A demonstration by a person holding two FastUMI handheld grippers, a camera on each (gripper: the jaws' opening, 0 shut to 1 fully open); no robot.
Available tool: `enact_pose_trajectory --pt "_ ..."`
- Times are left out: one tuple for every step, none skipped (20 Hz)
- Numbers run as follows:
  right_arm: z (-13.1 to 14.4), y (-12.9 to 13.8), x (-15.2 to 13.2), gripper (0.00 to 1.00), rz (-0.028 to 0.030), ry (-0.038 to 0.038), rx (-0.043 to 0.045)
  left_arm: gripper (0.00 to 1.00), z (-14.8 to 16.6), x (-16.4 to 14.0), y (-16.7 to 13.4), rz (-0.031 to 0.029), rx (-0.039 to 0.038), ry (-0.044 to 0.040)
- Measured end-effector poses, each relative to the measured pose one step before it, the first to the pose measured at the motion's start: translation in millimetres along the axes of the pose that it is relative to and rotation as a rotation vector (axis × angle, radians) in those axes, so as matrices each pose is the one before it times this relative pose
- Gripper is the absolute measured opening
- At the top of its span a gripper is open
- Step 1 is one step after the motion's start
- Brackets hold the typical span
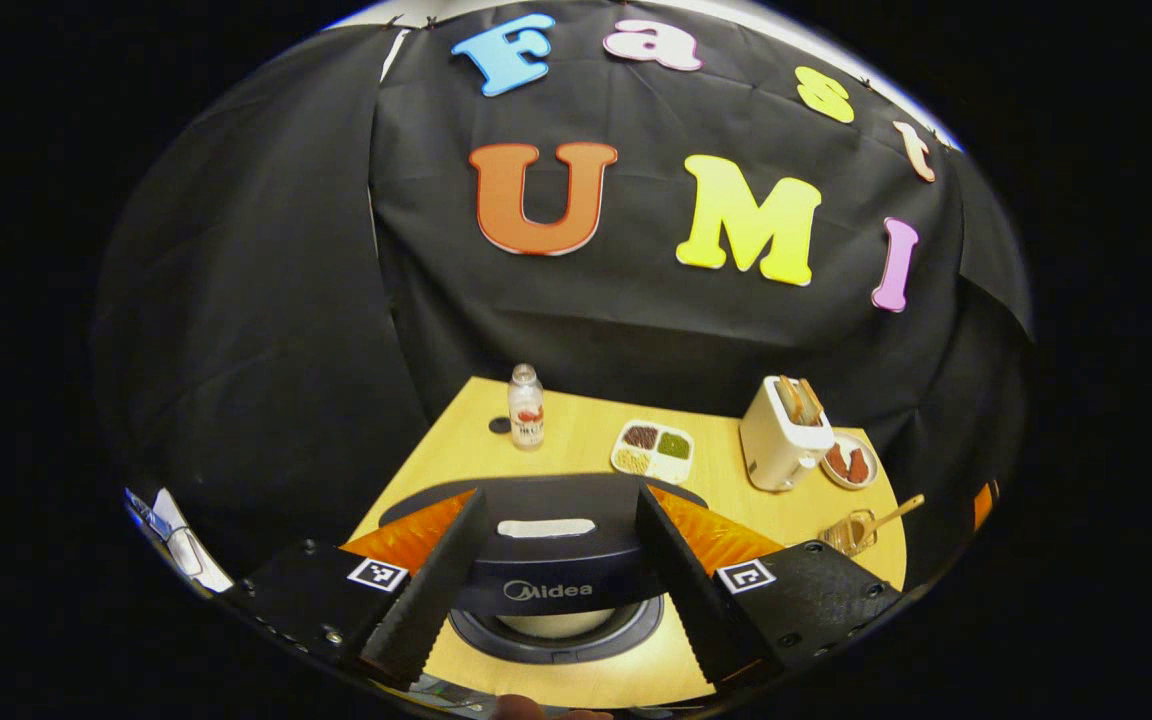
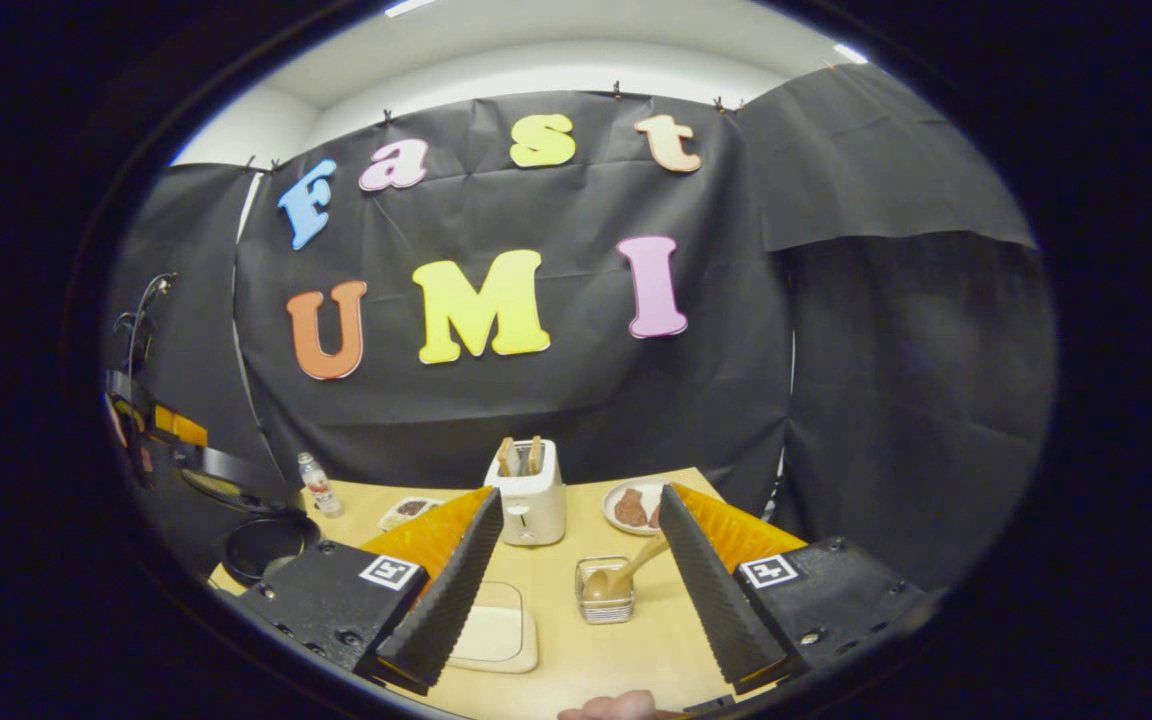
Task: Close the left gripper, press the button to open the rice cooker; take a wooden spoon from the chopstick holder with the right hand, scoop a spoonful of rice and pour it into the rice cooker, then put the wooden spoon back into the chopstick holder.
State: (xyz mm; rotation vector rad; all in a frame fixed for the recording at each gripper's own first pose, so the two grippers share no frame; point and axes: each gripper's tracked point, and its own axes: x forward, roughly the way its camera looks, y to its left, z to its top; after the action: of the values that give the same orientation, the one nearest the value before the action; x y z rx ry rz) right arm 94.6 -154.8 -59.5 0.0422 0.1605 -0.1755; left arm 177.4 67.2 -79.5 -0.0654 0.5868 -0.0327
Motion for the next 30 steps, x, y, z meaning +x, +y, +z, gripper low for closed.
enact_pose_trajectory --pt "-2.63 5.88 2.68 1.0 0.01705 0.00787 0.00701 0.97 -16.74 -1.85 -0.93 -0.00846 0.00104 0.03633" --pt "-1.03 3.94 2.49 1.0 0.01546 0.006 0.00323 0.97 -16.69 1.13 0.26 -0.00391 0.00927 0.02712" --pt "-1.11 3.8 2.19 1.0 0.01387 0.00243 -0.00008 0.97 -14.88 0.36 -0.45 0.00043 0.00838 0.02958" --pt "-1.57 2.95 2.35 1.0 0.01157 0.00541 -0.00568 0.97 -12.85 1.27 0.31 0.00237 0.00306 0.02523" --pt "-1.26 1.32 1.68 1.0 0.01006 0.00319 -0.00675 0.97 -9.9 2.0 -0.24 0.00196 -0.00009 0.02071" --pt "0.6 1.6 1.39 0.99 0.00799 -0.00006 -0.0064 0.97 -10.43 3.4 -0.55 0.00294 -0.00036 0.02479" --pt "0.14 0.17 1.6 1.0 0.00495 0.00132 -0.00482 0.97 -9.22 3.56 -0.21 0.00127 -0.00037 0.02288" --pt "-0.39 0.69 1.73 1.0 0.00747 0.00492 -0.00178 0.97 -6.83 3.0 -0.46 0.00117 -0.00342 0.01597" --pt "-1.8 0.27 2.25 1.0 0.00793 0.00686 0.00031 0.97 -5.16 3.32 -0.17 0.0008 -0.00724 0.01659" --pt "-0.67 0.84 2.62 1.0 0.00819 0.00569 0.0013 0.97 -5.0 2.21 0.75 -0.00011 -0.00482 0.01728" --pt "-0.03 0.29 3.09 1.0 0.00742 0.00477 0.00259 0.97 -4.89 2.67 0.56 0.00106 -0.0041 0.01316" --pt "-0.15 1.55 2.07 1.0 0.01036 0.00367 0.00187 0.98 -4.17 3.3 0.51 0.00285 -0.00779 0.0163" --pt "-0.61 2.76 2.61 1.0 0.01006 0.0029 -0.00119 0.97 -3.0 2.23 0.3 0.00268 -0.005 0.00958" --pt "0.0 1.79 2.44 0.99 0.01147 0.0019 -0.00203 0.97 -3.78 3.62 -0.04 0.00405 -0.00374 0.01563" --pt "-0.49 1.53 2.87 0.99 0.01002 0.00193 -0.00377 0.97 -3.29 2.68 0.34 0.00425 -0.00193 0.01215" --pt "-1.24 1.04 3.39 0.99 0.01063 0.00555 -0.00269 0.96 -3.51 3.14 0.44 0.00465 -0.0082 0.01083" --pt "-2.43 2.17 2.75 1.0 0.01203 0.00758 -0.00137 0.97 -3.81 3.25 0.44 0.00677 -0.01064 0.01659" --pt "-1.0 0.29 3.18 1.0 0.01073 0.00675 -0.00035 1.0 -0.3 -0.86 1.8 0.01006 0.00467 -0.0014" --pt "-0.4 0.38 3.82 1.0 0.00938 0.00333 0.00007 0.98 -1.06 3.03 -0.46 0.00799 -0.00331 0.00981" --pt "0.29 -1.41 4.02 1.0 0.00765 0.00137 -0.00074 0.96 -1.27 3.31 -1.13 0.00796 -0.01074 0.00076" --pt "-0.98 0.07 3.57 1.0 0.00971 0.00088 -0.00212 0.97 -5.92 3.12 0.58 0.01655 -0.00907 0.01637" --pt "0.71 -0.08 4.37 1.0 0.01202 -0.00371 -0.00867 0.97 3.04 -0.48 -0.89 0.0082 0.00903 -0.02956" --pt "-0.45 -0.15 3.63 0.99 0.00881 0.00148 -0.00914 0.98 -5.06 -0.01 1.19 0.00265 -0.004 0.02382" --pt "-0.89 1.16 3.79 0.99 0.01423 0.00112 -0.00629 0.97 2.85 -1.53 -0.02 0.0006 -0.01075 -0.02179" --pt "-1.68 2.48 3.78 1.0 0.01645 0.00649 -0.00266 0.98 -0.84 -0.61 -0.49 0.00386 -0.01178 0.00229" --pt "-2.44 2.21 4.27 1.0 0.0183 0.01261 -0.00105 1.0 1.21 1.86 -1.07 0.00716 -0.00156 -0.00748" --pt "-2.8 1.33 2.7 1.0 0.0152 0.01223 -0.00105 0.98 0.14 0.99 -0.76 0.00645 0.00609 -0.00964" --pt "0.92 -0.32 1.9 1.0 0.00598 0.00435 0.00174 0.98 -0.14 -0.91 0.91 0.00128 0.00288 -0.0043" --pt "4.84 -0.74 0.34 1.0 0.00325 -0.01243 0.01283 0.97 2.34 -1.08 -0.12 -0.00102 -0.009 -0.01743" --pt "6.33 0.24 -1.95 1.0 -0.00372 -0.01749 0.01189 0.98 1.06 -0.55 0.76 0.00369 -0.00479 -0.01956"
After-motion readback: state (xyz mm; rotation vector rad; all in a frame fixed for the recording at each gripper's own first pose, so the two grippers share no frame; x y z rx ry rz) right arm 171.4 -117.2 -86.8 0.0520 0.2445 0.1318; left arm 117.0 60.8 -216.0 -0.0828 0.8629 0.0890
